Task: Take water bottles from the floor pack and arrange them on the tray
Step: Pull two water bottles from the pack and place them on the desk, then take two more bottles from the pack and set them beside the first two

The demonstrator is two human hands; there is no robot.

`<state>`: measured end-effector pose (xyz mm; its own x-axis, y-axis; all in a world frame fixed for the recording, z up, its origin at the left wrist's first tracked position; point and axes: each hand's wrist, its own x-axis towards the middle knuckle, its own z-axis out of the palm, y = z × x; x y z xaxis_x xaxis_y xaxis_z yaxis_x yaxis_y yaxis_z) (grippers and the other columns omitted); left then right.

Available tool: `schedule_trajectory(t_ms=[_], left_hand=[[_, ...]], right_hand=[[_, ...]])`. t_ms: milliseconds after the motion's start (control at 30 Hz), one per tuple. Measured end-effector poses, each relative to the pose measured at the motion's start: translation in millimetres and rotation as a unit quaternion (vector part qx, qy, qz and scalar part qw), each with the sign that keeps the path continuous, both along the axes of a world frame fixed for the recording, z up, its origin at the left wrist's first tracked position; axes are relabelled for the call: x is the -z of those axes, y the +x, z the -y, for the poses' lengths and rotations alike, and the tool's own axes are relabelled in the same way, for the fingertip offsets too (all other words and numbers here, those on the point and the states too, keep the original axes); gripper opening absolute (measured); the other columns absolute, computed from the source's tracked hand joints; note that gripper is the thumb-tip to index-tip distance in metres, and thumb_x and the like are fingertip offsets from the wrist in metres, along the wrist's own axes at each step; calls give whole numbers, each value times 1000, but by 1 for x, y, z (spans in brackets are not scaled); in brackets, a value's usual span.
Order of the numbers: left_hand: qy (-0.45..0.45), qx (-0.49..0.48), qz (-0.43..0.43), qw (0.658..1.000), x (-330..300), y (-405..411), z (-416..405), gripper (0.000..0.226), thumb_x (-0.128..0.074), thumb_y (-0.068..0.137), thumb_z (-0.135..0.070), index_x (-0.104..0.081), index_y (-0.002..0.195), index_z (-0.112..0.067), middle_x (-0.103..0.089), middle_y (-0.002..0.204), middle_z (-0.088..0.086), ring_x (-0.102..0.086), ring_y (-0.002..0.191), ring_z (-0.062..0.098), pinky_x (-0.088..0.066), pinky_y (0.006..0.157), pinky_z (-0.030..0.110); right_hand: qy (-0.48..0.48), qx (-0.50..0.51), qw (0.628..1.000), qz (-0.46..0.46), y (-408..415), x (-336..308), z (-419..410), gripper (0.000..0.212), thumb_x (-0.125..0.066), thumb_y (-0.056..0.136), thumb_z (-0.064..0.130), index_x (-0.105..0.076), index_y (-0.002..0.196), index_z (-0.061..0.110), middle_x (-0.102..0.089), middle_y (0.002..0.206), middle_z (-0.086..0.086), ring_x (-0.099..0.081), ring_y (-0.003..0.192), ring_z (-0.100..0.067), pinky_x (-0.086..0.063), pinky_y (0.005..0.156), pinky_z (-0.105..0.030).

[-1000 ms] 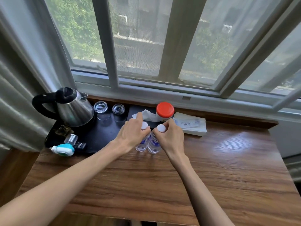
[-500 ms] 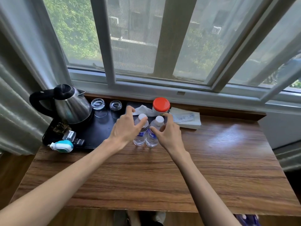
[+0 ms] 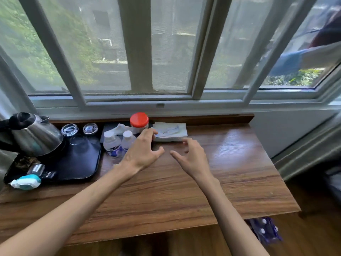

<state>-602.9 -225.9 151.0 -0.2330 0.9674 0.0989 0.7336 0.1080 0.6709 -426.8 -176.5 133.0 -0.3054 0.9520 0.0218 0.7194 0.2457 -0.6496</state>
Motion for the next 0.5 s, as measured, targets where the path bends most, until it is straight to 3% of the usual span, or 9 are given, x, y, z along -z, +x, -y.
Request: schedule_trajectory(t_ms=[233,500], left_hand=[[-79,93,-39,992,11,103,-34,69,-69,85,-32,-44,146,-12,-52,144,5,-49,133,18,-37,113,32],[-133,186,-69,971,35,205,-67,69,-66,86,-39,-42,147,-16,-52,145,5,-50,132,18,-40,111,35]], right_hand=[[-5,60,998,-28,130,12,-5,73,-73,86,44,-45,145,12,-51,144,-4,-55,127,-20,-47,106,-38],[-84,121,988,-47,240,37,-2,71,-73,88,40,-45,146,12,-53,146,-5,-52,132,-20,-44,110,-36]])
